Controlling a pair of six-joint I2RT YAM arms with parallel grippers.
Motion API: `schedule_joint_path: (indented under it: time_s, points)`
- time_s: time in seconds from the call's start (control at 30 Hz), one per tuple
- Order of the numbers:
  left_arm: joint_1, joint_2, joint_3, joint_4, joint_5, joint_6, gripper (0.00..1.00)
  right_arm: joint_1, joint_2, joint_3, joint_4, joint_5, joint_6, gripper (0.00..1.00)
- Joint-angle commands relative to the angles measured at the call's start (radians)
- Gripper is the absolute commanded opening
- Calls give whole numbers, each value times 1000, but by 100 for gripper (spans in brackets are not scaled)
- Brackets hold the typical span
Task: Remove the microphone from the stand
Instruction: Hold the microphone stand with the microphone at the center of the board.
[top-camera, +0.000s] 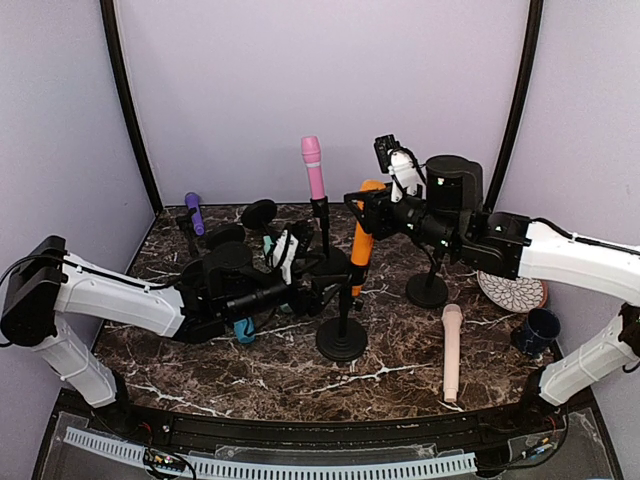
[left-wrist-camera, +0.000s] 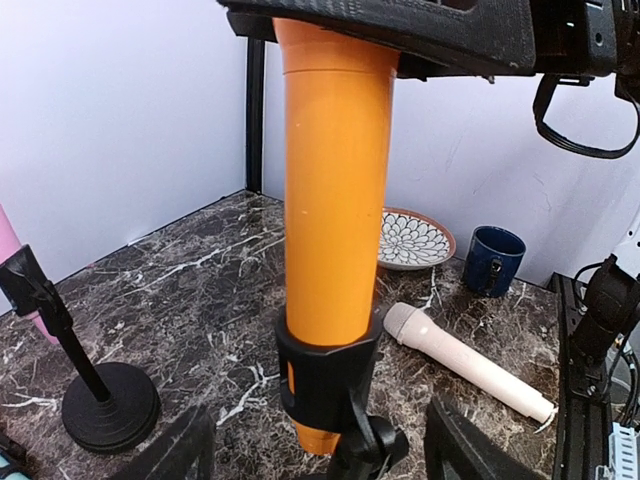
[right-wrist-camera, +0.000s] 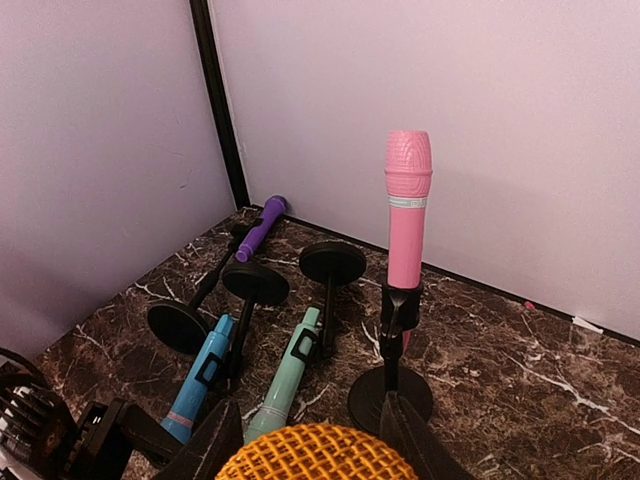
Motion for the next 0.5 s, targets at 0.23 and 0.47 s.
schedule_joint_path:
  time_s: [0.23, 0.47]
  points:
    - [-12, 61, 86, -132, 45, -10, 75, 17, 39, 46, -29, 53, 25, 39]
    - [-12, 100, 125, -157, 33, -12, 70, 19, 44, 47, -28, 42, 24, 39]
